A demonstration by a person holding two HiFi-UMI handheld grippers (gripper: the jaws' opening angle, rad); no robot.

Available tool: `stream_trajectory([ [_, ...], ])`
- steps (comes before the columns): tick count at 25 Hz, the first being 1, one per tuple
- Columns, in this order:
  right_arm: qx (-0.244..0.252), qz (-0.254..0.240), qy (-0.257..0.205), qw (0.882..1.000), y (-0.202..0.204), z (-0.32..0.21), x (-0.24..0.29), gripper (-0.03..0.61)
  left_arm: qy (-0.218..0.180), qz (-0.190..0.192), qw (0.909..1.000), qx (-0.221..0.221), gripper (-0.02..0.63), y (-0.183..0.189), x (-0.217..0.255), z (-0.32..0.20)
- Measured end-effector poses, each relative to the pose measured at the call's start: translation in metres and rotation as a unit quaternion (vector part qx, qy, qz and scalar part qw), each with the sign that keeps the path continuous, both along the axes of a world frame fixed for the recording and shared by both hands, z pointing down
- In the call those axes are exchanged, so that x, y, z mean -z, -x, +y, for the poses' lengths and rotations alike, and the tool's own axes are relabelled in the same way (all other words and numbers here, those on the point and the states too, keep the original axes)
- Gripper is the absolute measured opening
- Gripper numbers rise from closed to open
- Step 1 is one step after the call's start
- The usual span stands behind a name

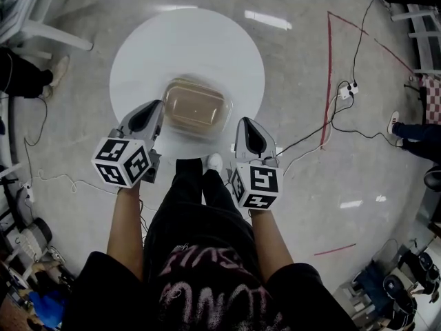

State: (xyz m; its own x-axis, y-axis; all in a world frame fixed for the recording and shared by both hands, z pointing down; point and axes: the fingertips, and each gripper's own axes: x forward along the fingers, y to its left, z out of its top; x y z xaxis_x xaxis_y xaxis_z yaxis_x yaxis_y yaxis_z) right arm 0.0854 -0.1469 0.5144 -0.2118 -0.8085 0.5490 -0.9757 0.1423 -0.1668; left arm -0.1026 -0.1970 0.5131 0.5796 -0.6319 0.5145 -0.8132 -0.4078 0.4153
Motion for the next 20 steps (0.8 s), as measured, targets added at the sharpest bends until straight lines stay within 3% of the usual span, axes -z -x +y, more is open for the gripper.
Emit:
stream_trajectory([
  [20, 0.021, 0.002, -0.06, 0.998, -0.02, 0.033, 0.058, 0.006, -0.06, 0.001, 0.9978, 0.027, 0.012, -0.011, 0.061, 0.041],
])
